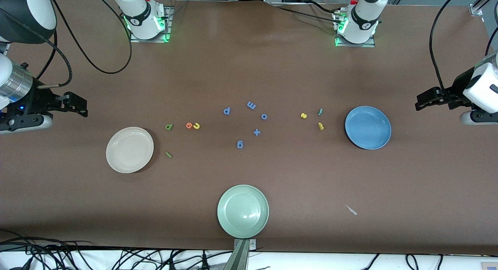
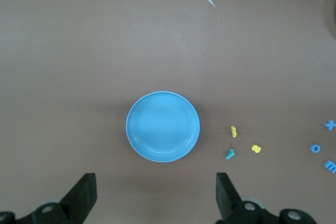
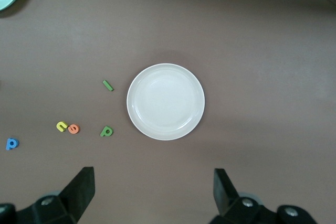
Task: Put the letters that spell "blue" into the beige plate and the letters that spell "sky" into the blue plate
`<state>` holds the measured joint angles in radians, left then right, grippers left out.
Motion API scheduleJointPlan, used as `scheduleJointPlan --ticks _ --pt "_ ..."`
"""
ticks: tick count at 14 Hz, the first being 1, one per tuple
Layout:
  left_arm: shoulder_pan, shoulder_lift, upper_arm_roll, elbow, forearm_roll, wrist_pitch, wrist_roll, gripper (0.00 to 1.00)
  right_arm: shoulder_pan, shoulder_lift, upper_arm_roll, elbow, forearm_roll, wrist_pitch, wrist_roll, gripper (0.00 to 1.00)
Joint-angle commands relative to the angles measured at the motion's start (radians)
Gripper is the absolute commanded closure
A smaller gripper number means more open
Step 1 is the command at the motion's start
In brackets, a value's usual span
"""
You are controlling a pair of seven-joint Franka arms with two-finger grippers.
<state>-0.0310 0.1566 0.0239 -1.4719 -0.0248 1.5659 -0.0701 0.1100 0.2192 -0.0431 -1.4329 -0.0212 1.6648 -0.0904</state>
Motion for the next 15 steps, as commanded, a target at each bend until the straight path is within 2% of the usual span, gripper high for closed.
scheduleJointPlan --ticks 1,15 --pt "0.002 0.001 -0.002 0.012 0.025 -0.012 0.018 0.00 0.000 -0.001 0.002 0.003 0.007 -0.008 0.003 0.00" --pt "0.002 0.000 -0.002 0.016 0.026 -0.012 0.015 0.00 -0.001 0.000 0.000 0.006 0.015 0.003 -0.002 0.00"
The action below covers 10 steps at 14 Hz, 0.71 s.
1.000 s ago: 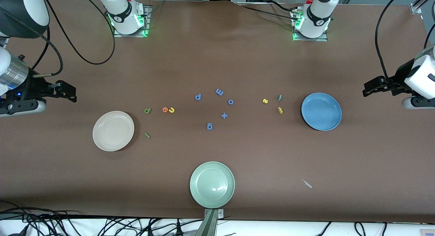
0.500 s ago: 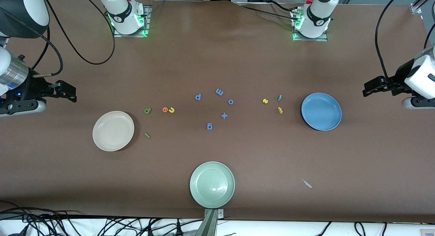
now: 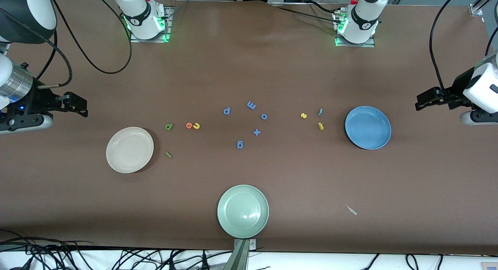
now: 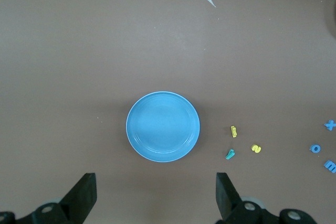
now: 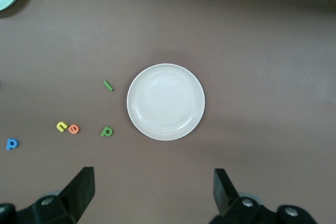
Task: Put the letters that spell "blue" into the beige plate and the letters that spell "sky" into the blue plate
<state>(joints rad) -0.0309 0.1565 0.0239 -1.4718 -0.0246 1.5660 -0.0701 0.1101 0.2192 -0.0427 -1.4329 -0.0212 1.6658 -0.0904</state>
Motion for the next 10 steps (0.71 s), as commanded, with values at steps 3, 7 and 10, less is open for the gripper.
scheduleJointPlan --ticks 3,7,10 --pt "0.000 -0.002 -0.004 0.016 0.023 -0.012 0.015 0.00 0.000 0.002 0.001 0.008 0.012 0.002 0.003 0.00" --pt "0.002 -0.005 -0.006 0.016 0.011 -0.014 0.015 0.00 -0.001 0.002 0.000 0.006 0.007 -0.001 0.001 0.00" --pt "0.000 -0.005 -0.009 0.016 0.012 -0.014 0.015 0.00 -0.007 0.003 -0.002 0.006 0.009 -0.001 0.001 0.00"
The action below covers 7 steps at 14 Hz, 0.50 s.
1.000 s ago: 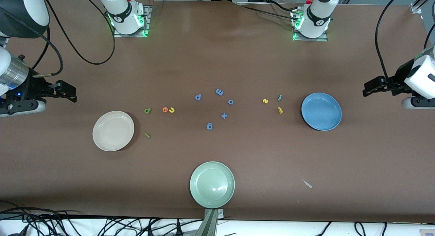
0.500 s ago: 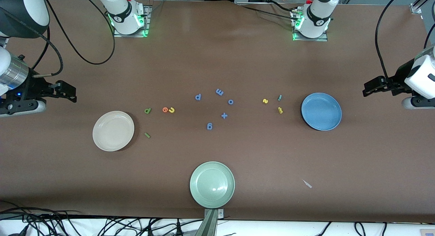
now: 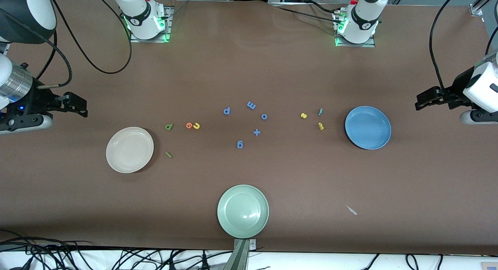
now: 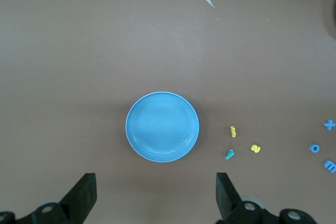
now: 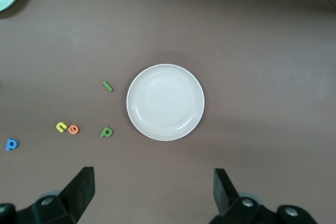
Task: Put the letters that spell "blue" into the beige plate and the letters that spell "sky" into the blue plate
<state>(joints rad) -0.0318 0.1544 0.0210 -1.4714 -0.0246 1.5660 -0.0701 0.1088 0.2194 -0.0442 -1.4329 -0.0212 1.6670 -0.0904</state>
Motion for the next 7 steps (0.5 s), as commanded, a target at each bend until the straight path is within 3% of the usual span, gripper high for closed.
scheduleJointPlan --ticks 1,7 --pt "0.001 -0.003 -0.006 0.016 0.012 -0.014 0.015 0.00 -0.008 0.003 0.000 0.006 0.009 -0.004 0.001 0.00" --pt "0.001 -0.003 -0.006 0.016 0.011 -0.015 0.015 0.00 -0.020 0.006 -0.008 0.003 0.004 -0.012 0.001 0.00"
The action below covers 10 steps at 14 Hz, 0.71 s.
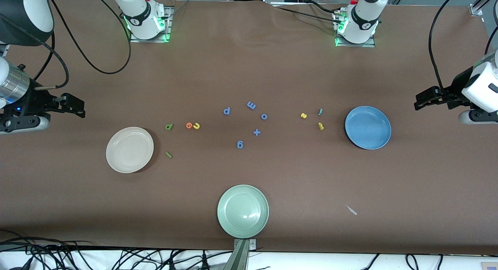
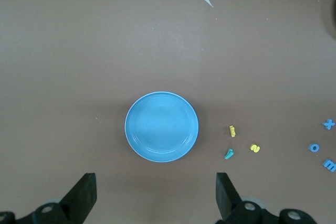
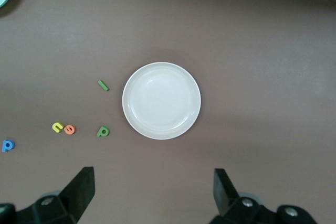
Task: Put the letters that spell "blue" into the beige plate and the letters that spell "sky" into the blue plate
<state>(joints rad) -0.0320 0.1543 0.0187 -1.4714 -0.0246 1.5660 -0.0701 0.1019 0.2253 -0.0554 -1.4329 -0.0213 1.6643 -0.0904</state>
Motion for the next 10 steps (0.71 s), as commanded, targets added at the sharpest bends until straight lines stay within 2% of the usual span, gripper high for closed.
scheduleJointPlan --ticks 1,10 --pt "0.001 -0.002 -0.003 0.014 0.012 -0.015 0.015 0.00 -0.014 0.000 0.003 0.003 0.004 -0.009 0.000 0.00" --pt "-0.002 -0.002 -0.005 0.014 0.011 -0.015 0.012 0.00 -0.016 0.000 0.003 0.005 0.015 0.008 0.004 0.00"
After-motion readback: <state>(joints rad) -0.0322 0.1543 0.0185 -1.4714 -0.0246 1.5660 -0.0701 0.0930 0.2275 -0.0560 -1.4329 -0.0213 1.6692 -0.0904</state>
